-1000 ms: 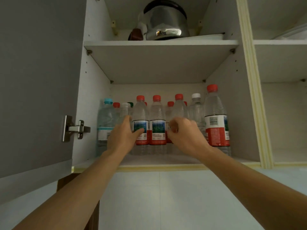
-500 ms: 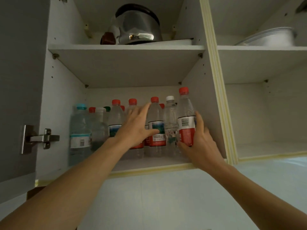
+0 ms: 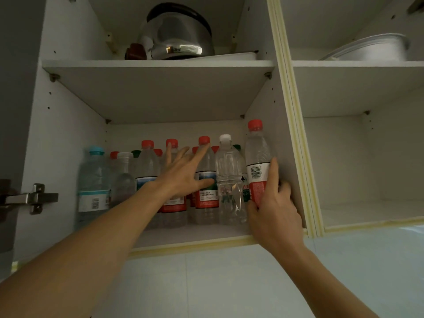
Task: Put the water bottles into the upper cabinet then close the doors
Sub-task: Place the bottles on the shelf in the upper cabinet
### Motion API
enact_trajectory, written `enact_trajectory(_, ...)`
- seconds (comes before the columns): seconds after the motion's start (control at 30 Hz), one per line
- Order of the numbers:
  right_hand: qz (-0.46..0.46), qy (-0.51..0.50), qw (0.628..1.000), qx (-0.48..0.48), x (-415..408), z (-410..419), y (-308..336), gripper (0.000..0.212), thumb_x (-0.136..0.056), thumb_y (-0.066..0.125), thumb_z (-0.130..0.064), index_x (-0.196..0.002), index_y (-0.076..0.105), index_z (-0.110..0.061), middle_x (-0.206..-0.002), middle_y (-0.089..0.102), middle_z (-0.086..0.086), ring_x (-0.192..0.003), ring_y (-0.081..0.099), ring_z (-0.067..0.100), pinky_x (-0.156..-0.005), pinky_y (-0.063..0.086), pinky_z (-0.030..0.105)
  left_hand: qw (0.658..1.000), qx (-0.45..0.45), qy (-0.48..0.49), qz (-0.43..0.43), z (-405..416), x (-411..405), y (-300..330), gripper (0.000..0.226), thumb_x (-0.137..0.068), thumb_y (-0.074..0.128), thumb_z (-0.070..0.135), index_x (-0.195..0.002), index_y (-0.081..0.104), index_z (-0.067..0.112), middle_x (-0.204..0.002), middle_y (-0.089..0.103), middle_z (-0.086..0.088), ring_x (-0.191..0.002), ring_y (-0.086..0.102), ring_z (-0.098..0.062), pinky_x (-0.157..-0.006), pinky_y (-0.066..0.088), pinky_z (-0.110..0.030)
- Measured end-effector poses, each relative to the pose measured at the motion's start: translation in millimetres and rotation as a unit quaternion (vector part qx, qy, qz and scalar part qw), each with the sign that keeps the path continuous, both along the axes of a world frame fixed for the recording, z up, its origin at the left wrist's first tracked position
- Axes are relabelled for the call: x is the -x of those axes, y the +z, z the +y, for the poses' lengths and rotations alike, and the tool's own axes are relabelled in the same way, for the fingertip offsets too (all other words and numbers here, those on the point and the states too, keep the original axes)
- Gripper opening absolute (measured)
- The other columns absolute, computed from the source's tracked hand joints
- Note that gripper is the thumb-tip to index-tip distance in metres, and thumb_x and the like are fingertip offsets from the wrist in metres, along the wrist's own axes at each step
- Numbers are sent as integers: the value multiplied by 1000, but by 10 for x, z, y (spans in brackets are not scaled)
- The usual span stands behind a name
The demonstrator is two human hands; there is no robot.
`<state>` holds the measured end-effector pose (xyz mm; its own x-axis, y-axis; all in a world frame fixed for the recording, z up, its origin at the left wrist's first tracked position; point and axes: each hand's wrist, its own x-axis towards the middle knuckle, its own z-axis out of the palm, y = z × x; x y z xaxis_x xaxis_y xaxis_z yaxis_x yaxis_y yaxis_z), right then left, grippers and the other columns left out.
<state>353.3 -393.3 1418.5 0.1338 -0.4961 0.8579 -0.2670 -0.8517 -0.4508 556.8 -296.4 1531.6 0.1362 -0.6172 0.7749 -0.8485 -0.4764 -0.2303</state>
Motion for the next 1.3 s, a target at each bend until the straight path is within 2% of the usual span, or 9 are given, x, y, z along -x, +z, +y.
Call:
enact_trajectory(0.2, -5, -2, 1000, 5, 0, -47, -5, 100, -94, 62, -36, -155, -17, -36, -139, 40, 9, -109, 59, 31, -82, 53, 49, 998, 13, -24, 62, 10, 76, 109, 96, -82, 57, 75, -156, 1, 49, -157, 31, -22, -152, 13, -34, -118, -18, -53)
enact_trajectory(0.37, -1, 3, 1000, 2, 2, -39, -5, 100, -94, 62, -38, -156, -17, -36, -138, 40, 9, -106, 60, 32, -81, 54, 50, 996, 35, -20, 73, 31, 118, 165, 87, -83, 61, 70, -154, 15, 49, -141, 48, -20, -145, 27, -36, -119, -13, -54)
enact_trajectory(0.5, -2, 12, 1000, 0, 11, -37, 2, 99, -94, 62, -39, -156, -15, -35, -139, 40, 9, -105, 60, 32, -83, 53, 49, 998, 24, 5, 62, -16, 132, 201, 77, -84, 59, 68, -148, 22, 46, -133, 55, -19, -141, 34, -38, -120, -11, -60)
enact_trajectory(0.6, -1, 30, 1000, -6, 47, -39, -2, 99, -94, 61, -45, -157, -15, -36, -142, 39, 9, -110, 59, 32, -87, 52, 50, 998, -11, 23, 57, -81, 151, 150, 85, -79, 56, 76, -149, 17, 46, -141, 53, -15, -147, 26, -35, -117, -14, -63)
enact_trajectory(0.67, 5, 44, 999, -12, 77, -38, -6, 98, -93, 59, -50, -155, -16, -38, -145, 39, 8, -114, 58, 31, -91, 52, 50, 997, -38, 38, 60, -87, 141, 98, 94, -78, 56, 79, -152, 6, 49, -154, 42, -13, -153, 10, -34, -115, -18, -63)
enact_trajectory(0.73, 13, 53, 998, -14, 98, -45, 2, 100, -93, 60, -49, -154, -18, -40, -145, 39, 8, -116, 57, 31, -93, 52, 49, 996, -50, 40, 65, -66, 131, 75, 98, -78, 56, 79, -153, 0, 51, -160, 34, -13, -154, 2, -32, -115, -19, -64)
enact_trajectory(0.83, 24, 67, 997, -21, 116, -73, 25, 104, -93, 65, -44, -153, -20, -42, -143, 42, 7, -117, 58, 30, -96, 51, 48, 997, -36, 22, 61, -28, 161, 92, 95, -78, 60, 77, -152, 4, 53, -157, 37, -15, -152, 11, -33, -116, -18, -63)
enact_trajectory(0.97, 30, 80, 996, -29, 138, -99, 43, 107, -92, 69, -41, -153, -19, -44, -141, 44, 7, -117, 58, 29, -97, 50, 47, 999, -8, 7, 41, 54, 174, 117, 88, -80, 62, 72, -150, 13, 51, -140, 49, -18, -145, 27, -34, -117, -17, -59)
enact_trajectory(1.3, 27, 90, 995, -26, 139, -103, 23, 107, -91, 69, -41, -153, -19, -44, -143, 42, 6, -118, 57, 28, -97, 49, 47, 999, -8, 33, 0, 80, 66, 91, 87, -78, 53, 78, -149, 10, 52, -145, 44, -21, -151, 15, -36, -117, -16, -61)
